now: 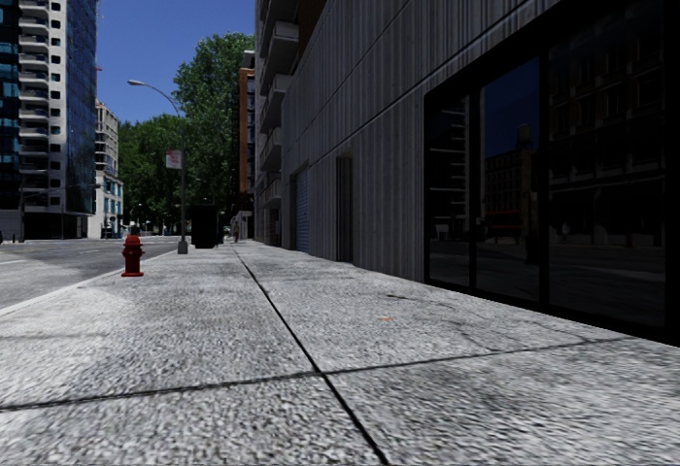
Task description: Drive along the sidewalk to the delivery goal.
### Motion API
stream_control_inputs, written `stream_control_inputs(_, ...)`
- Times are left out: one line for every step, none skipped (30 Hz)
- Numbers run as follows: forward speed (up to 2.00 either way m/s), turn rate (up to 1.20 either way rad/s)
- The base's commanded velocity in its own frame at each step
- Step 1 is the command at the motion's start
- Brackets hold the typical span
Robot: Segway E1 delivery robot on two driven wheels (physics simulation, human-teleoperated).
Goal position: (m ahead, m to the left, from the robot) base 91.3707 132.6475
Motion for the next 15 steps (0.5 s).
stream_control_inputs(2.0, 0.0)
stream_control_inputs(2.0, 0.16)
stream_control_inputs(2.0, 0.39)
stream_control_inputs(2.0, 0.39)
stream_control_inputs(2.0, 0.44)
stream_control_inputs(2.0, 0.45)
stream_control_inputs(2.0, 0.43)
stream_control_inputs(2.0, 0.43)
stream_control_inputs(2.0, 0.34)
stream_control_inputs(2.0, 0.11)
stream_control_inputs(2.0, 0.11)
stream_control_inputs(2.0, 0.0)
stream_control_inputs(2.0, 0.0)
stream_control_inputs(2.0, 0.0)
stream_control_inputs(2.0, 0.0)
